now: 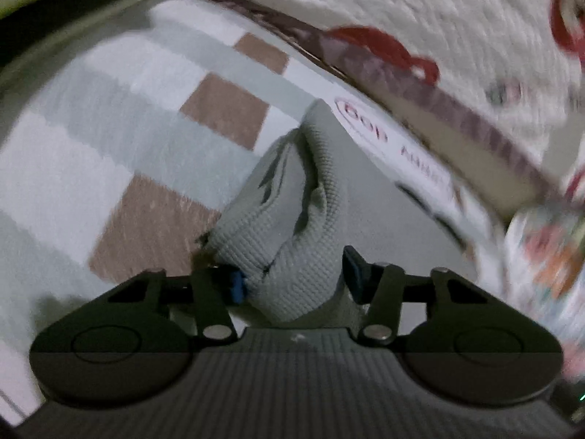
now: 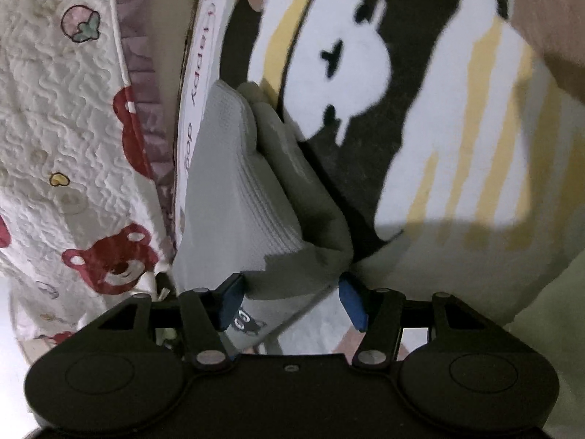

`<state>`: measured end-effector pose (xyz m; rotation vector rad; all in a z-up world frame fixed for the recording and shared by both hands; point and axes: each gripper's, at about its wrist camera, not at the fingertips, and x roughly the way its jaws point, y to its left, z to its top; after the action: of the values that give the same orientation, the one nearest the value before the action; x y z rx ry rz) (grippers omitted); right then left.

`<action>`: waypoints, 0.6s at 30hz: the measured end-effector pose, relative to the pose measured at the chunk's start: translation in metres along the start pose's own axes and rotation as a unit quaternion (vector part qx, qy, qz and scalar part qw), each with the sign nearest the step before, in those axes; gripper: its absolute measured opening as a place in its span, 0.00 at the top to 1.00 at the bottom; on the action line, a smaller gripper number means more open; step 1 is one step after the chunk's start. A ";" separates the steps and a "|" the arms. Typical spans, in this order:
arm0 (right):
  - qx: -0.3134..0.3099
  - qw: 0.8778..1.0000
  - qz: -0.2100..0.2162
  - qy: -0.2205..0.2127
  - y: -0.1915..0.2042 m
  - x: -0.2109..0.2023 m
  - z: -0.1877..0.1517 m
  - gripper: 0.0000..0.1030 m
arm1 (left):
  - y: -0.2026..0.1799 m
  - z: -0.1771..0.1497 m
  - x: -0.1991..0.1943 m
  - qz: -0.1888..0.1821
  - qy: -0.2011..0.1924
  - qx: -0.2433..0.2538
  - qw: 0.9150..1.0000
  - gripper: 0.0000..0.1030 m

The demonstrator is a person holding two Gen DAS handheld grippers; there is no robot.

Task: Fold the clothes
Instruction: 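Grasp the folded grey shirt bundle with both grippers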

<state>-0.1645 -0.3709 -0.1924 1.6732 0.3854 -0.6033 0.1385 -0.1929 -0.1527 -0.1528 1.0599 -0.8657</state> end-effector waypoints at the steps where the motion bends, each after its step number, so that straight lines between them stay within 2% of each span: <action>1: -0.021 1.000 -0.007 -0.007 0.006 0.002 -0.003 0.38 | -0.007 0.001 -0.001 0.011 0.001 0.026 1.000 0.56; 3: -0.050 0.998 -0.014 -0.019 0.013 0.005 -0.006 0.37 | -0.016 -0.002 -0.002 0.025 -0.005 0.054 0.998 0.56; 5: -0.045 0.999 -0.004 -0.024 0.011 0.006 -0.004 0.37 | -0.019 -0.004 -0.003 0.030 -0.009 0.068 0.997 0.57; 7: -0.031 0.999 0.013 -0.025 0.005 0.006 0.001 0.37 | -0.016 -0.003 -0.004 0.022 -0.008 0.060 0.998 0.60; 8: -0.040 0.999 0.016 -0.026 0.004 0.007 0.003 0.41 | -0.014 -0.003 -0.005 0.017 -0.006 0.057 0.998 0.61; 9: -0.069 0.997 0.014 -0.028 0.007 0.007 0.003 0.51 | -0.013 -0.002 -0.006 0.012 -0.004 0.053 0.999 0.62; 12: -0.159 0.987 0.011 -0.035 0.010 0.005 -0.001 0.61 | -0.023 -0.003 -0.007 0.023 0.000 0.089 0.996 0.64; 15: -0.208 0.977 0.009 -0.039 0.012 0.002 0.002 0.65 | -0.033 -0.008 -0.014 0.029 0.009 0.106 0.994 0.65; 16: -0.230 0.972 0.004 -0.043 0.017 0.000 0.003 0.66 | -0.035 -0.010 -0.016 0.023 0.017 0.102 0.994 0.65; 18: -0.295 0.953 -0.008 -0.069 0.032 -0.009 0.008 0.67 | -0.032 -0.016 -0.024 -0.020 0.042 0.068 0.997 0.65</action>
<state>-0.1549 -0.3836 -0.1627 1.0511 0.4287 -0.5457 0.1031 -0.1936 -0.1284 -0.0245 1.0754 -0.9840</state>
